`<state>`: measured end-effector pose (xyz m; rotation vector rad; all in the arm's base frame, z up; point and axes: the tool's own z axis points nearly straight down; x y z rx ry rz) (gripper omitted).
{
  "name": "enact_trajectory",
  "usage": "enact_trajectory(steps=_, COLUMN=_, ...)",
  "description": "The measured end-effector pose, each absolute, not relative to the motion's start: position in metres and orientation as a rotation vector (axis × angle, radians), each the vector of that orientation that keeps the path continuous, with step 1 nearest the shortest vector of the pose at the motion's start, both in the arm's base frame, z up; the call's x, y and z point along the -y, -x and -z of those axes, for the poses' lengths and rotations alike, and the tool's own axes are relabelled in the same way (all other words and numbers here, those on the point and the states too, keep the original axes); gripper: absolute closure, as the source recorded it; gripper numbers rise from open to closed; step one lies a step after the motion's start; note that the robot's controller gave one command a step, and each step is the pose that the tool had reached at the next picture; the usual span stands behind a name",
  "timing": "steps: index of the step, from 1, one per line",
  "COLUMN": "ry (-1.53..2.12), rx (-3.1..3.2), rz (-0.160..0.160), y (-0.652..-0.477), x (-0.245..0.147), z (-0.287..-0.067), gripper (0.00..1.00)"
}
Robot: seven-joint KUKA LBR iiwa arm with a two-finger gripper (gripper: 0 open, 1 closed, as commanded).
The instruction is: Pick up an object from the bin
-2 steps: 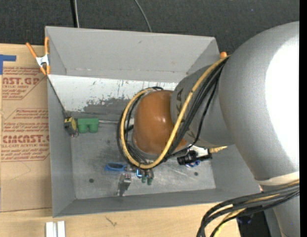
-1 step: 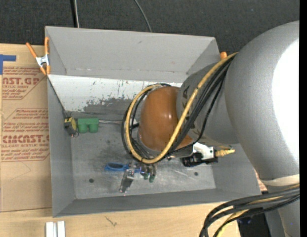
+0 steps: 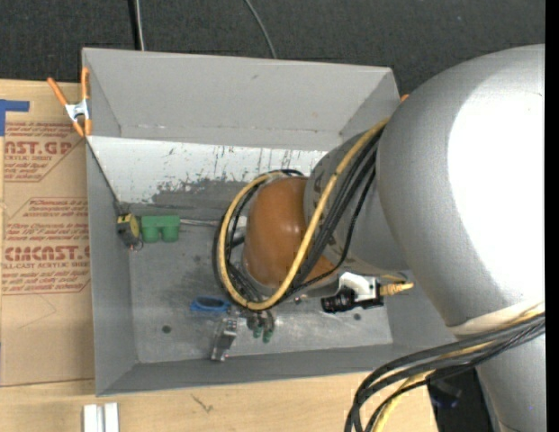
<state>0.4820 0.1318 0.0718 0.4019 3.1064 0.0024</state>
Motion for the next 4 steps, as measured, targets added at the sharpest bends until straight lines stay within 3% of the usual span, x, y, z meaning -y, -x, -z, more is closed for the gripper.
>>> enact_trajectory(steps=1, ry=-0.582, rx=-3.082, rz=-0.01, y=-0.483, x=-0.129, z=-0.072, gripper=0.0)
enact_trajectory(steps=2, ry=-0.584, rx=-3.084, rz=-0.01, y=-0.484, x=-0.129, z=-0.074, gripper=1.0)
enact_trajectory(steps=3, ry=-0.582, rx=-3.087, rz=-0.002, y=-0.484, x=-0.129, z=-0.082, gripper=1.0)
enact_trajectory(steps=4, ry=-0.58, rx=-3.08, rz=-0.006, y=-0.485, x=-0.13, z=-0.185, gripper=1.0)
